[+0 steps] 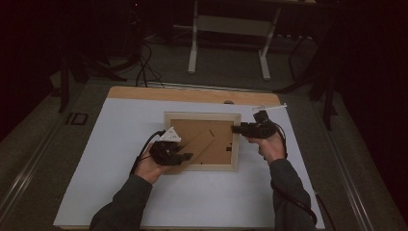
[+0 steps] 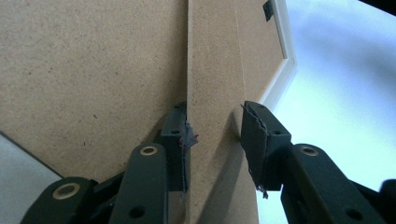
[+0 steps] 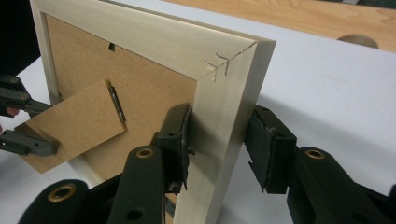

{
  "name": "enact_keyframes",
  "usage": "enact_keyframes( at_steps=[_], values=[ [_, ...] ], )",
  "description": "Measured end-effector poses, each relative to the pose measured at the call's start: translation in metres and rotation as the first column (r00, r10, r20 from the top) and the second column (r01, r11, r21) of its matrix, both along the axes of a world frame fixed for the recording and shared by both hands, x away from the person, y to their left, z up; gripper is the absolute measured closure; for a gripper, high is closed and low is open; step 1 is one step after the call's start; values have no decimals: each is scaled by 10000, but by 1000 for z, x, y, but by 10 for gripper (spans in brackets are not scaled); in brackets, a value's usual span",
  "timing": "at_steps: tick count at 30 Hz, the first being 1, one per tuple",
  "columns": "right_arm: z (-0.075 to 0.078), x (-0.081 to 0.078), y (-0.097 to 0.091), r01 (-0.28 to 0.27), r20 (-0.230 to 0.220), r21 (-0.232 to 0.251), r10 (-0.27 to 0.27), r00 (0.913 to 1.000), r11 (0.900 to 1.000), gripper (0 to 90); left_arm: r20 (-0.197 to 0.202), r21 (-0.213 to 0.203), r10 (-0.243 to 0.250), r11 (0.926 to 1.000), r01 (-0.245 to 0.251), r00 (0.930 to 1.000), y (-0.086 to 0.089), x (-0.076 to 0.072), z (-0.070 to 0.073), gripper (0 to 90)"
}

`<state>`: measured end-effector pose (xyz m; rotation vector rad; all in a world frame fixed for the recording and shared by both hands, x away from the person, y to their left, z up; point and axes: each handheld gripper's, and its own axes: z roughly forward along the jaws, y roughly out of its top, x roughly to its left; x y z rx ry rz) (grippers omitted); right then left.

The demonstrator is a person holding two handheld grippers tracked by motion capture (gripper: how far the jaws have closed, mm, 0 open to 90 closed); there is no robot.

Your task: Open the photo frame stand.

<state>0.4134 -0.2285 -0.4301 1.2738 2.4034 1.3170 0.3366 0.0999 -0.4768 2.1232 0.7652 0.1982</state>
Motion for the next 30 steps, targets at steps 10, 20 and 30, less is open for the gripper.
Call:
enact_keyframes(
  at_steps=[10,20,30],
  values=[
    [10,-9,-1,-19,620,222,5,9981,9998,618,210,51,436,9990,-437,9988,1,2,2,694],
    [17,-19,2,-214,1472,-9,213,9889,9998,622,266,343,719,9968,-728,9971,3,8,4,717],
    [17,-23,2,-82,1842,-109,101,9828,9999,621,414,334,1023,9940,-1037,9939,1,13,5,717]
  ],
)
